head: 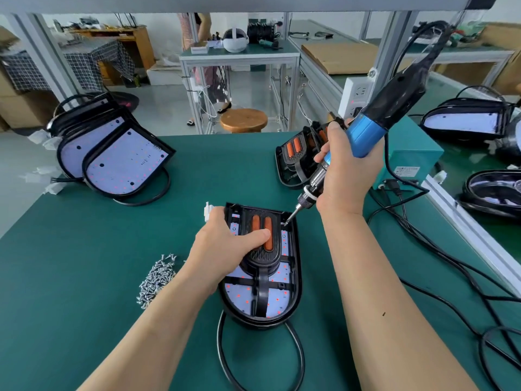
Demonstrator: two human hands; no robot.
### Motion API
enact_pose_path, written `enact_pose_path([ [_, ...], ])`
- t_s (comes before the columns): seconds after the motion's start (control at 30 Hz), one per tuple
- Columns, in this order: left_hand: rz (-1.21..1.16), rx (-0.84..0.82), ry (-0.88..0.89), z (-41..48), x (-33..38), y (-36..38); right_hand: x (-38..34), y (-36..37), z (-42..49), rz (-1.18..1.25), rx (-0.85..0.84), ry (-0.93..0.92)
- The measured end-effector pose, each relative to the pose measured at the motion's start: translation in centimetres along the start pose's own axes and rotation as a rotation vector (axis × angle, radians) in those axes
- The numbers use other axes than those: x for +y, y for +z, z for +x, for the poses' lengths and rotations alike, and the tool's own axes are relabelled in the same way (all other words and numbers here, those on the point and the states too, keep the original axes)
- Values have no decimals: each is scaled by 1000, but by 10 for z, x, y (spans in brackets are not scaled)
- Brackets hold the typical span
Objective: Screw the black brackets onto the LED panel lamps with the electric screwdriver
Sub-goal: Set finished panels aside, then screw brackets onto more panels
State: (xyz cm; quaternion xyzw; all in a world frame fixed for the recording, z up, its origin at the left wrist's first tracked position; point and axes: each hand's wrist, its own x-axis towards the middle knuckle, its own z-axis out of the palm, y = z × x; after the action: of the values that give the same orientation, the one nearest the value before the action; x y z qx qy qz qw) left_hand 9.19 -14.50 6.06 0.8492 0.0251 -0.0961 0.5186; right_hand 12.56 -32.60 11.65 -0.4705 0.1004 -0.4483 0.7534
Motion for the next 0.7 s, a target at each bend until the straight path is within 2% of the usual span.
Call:
enact_pose_path([
  [0.33, -139, -28, -24, 3, -6, 1, 2, 3, -3, -50, -63, -31],
  [0.7, -163, -26, -26, 6, -11, 3, 0, 9, -8, -102, -198, -53],
])
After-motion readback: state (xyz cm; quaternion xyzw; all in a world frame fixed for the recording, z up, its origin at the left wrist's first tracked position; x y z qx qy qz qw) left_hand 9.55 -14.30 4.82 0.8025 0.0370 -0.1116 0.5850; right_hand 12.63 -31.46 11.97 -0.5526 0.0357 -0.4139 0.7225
